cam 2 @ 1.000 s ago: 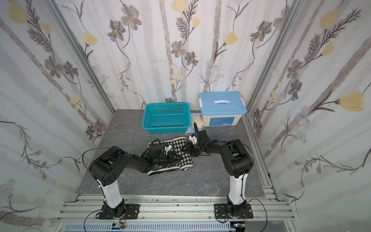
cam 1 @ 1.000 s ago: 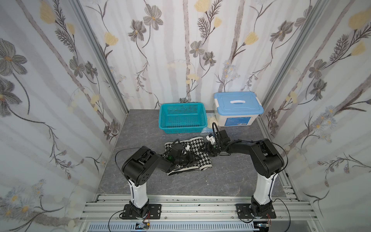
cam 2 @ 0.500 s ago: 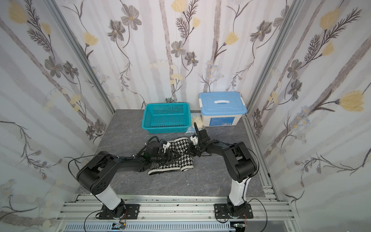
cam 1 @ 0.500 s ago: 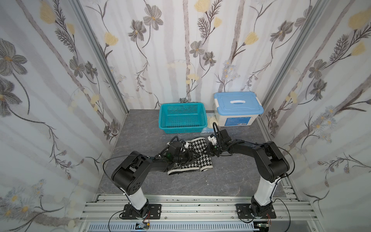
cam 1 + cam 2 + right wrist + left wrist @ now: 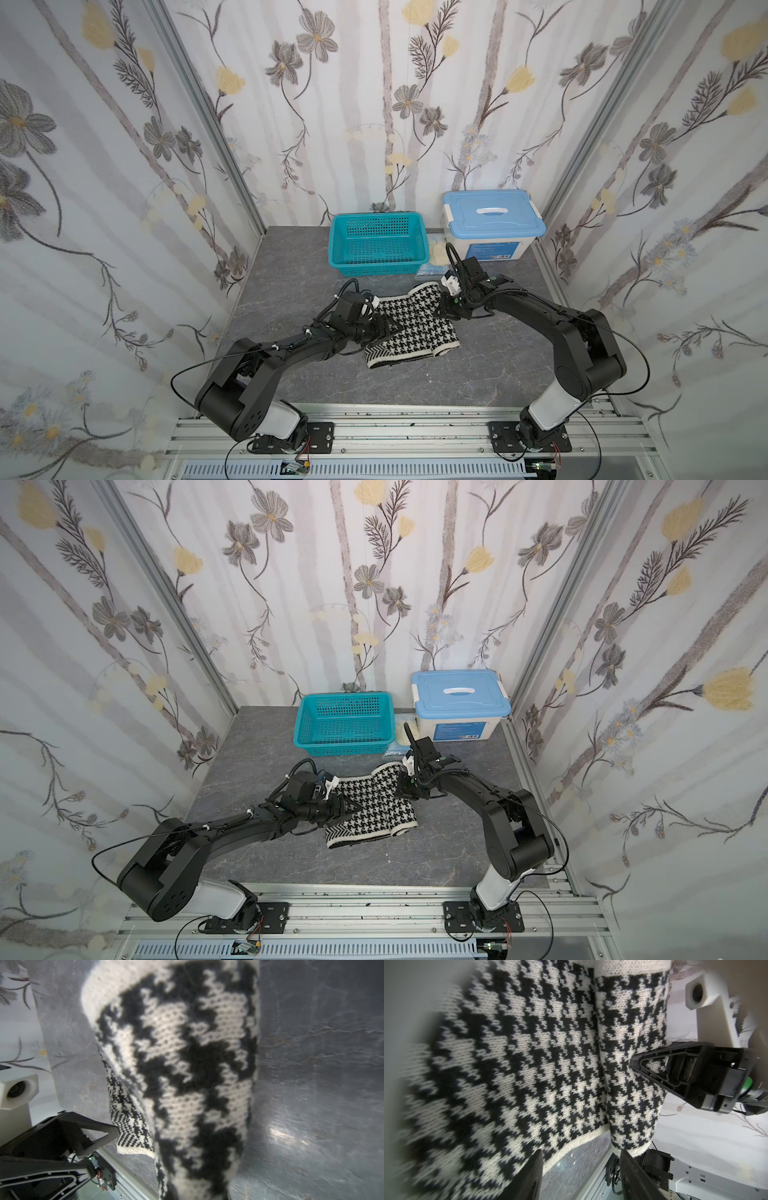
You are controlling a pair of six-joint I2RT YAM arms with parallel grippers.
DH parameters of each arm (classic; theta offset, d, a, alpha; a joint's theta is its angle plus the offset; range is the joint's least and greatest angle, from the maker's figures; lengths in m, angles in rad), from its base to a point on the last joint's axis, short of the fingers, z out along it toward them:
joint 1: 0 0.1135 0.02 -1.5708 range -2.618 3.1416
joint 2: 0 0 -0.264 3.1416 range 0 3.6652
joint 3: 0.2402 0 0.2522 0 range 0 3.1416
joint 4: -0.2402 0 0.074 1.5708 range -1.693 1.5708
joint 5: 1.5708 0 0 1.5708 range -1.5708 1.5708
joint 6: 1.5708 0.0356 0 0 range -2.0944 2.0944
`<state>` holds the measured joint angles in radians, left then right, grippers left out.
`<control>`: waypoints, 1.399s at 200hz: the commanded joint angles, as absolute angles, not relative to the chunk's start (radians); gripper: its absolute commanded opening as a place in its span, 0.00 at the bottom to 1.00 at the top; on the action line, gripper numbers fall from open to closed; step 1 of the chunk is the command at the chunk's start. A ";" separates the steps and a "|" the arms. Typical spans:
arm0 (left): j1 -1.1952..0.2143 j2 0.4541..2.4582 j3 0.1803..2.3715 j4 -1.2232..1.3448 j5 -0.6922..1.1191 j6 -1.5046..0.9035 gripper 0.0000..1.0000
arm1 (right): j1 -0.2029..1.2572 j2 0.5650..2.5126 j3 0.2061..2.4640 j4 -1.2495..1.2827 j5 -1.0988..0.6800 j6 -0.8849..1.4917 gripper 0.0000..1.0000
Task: Roll up the scarf and place it into the basket
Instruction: Roll the scarf at the center of the board.
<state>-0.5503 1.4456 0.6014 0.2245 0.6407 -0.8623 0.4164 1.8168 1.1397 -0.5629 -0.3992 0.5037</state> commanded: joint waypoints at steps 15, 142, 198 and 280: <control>-0.549 1.449 0.597 0.208 0.650 -0.831 0.60 | 0.439 1.774 1.195 -0.690 -0.183 0.456 0.00; -0.548 1.564 0.612 0.308 0.745 -0.850 0.54 | 0.671 1.794 1.233 -0.674 0.281 0.606 0.00; -0.555 1.623 0.593 0.472 0.738 -0.931 0.50 | 0.673 1.848 1.306 -0.678 0.334 0.716 0.00; -0.585 1.779 0.574 0.707 0.721 -1.043 0.47 | 0.713 2.050 1.534 -0.828 0.499 0.664 0.00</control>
<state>-0.5739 1.7496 0.5831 0.5877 0.7284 -0.9928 0.7074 2.0041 1.4647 -0.7700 0.3973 0.6811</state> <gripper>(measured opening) 0.471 0.080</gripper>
